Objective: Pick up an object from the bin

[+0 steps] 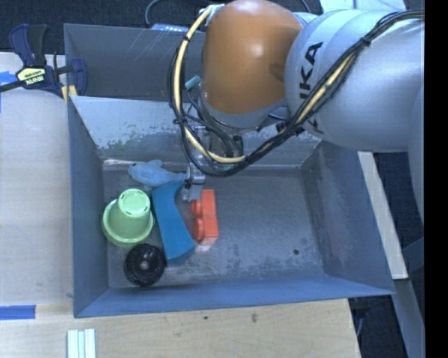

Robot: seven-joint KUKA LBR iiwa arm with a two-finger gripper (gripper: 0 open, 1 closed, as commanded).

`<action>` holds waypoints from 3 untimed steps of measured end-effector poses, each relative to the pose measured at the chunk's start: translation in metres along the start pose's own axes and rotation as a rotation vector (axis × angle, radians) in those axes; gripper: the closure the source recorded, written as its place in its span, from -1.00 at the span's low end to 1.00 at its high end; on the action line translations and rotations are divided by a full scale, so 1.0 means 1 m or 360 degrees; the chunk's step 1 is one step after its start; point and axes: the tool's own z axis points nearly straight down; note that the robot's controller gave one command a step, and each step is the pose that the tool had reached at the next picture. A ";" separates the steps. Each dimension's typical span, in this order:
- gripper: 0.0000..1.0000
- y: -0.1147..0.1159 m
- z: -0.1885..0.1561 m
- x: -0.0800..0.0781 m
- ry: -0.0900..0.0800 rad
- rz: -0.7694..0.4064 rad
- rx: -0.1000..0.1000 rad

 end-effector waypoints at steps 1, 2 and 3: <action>-1.00 -0.001 -0.005 -0.002 -0.0014 0.0004 -0.0003; -1.00 -0.011 0.050 -0.015 -0.0020 0.0056 -0.0005; -1.00 -0.044 0.076 -0.030 -0.0016 0.0391 -0.0005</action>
Offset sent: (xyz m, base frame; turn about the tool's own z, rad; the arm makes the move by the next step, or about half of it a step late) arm 0.0360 -0.0333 -0.1656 0.1081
